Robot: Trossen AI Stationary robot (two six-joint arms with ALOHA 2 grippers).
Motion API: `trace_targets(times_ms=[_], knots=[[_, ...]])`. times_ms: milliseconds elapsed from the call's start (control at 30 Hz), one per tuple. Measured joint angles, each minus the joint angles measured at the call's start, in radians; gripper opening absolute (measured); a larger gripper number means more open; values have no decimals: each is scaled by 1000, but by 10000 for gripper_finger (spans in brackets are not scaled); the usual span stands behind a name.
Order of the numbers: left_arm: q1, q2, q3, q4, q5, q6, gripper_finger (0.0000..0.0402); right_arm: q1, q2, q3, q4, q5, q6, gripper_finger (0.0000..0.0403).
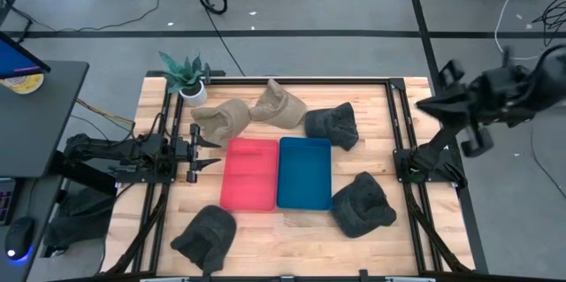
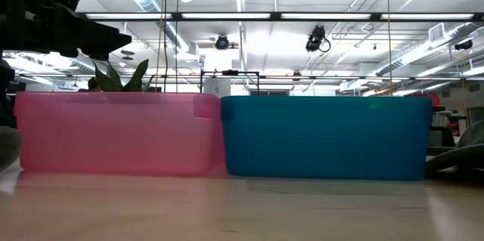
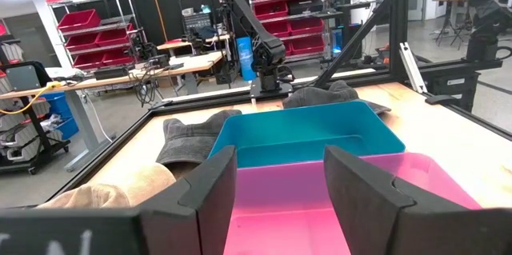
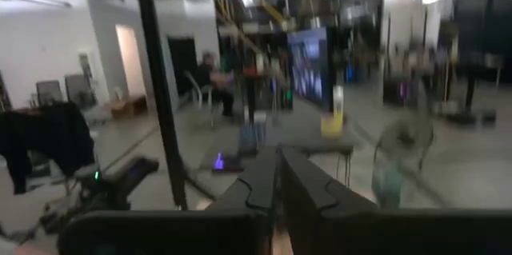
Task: Pick & Place hat
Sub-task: Put the bottom right black cap into the blue bin
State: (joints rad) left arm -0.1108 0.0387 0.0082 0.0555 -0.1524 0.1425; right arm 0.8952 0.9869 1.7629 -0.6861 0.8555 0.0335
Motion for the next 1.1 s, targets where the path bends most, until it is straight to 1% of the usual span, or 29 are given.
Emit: trace_targets(times_ms=[200, 267, 400, 567, 633, 767, 867, 1100], knots=[[0, 0, 0, 0, 0, 0, 193, -57, 38, -17, -159, -4, 290, 25], [0, 0, 0, 0, 0, 0, 193, -80, 56, -17, -214, -32, 380, 25], [0, 0, 0, 0, 0, 0, 193, -128, 96, -18, -326, -130, 580, 25], [0, 0, 0, 0, 0, 0, 193, -175, 167, -18, -433, -170, 787, 25], [0, 0, 0, 0, 0, 0, 193, -200, 200, -18, -465, -188, 846, 25], [0, 0, 0, 0, 0, 0, 193, -261, 265, -18, -536, -290, 944, 25], [0, 0, 0, 0, 0, 0, 193, -296, 315, -18, -601, -336, 1020, 25], [0, 0, 0, 0, 0, 0, 193, -359, 401, -18, -738, -445, 1122, 25]])
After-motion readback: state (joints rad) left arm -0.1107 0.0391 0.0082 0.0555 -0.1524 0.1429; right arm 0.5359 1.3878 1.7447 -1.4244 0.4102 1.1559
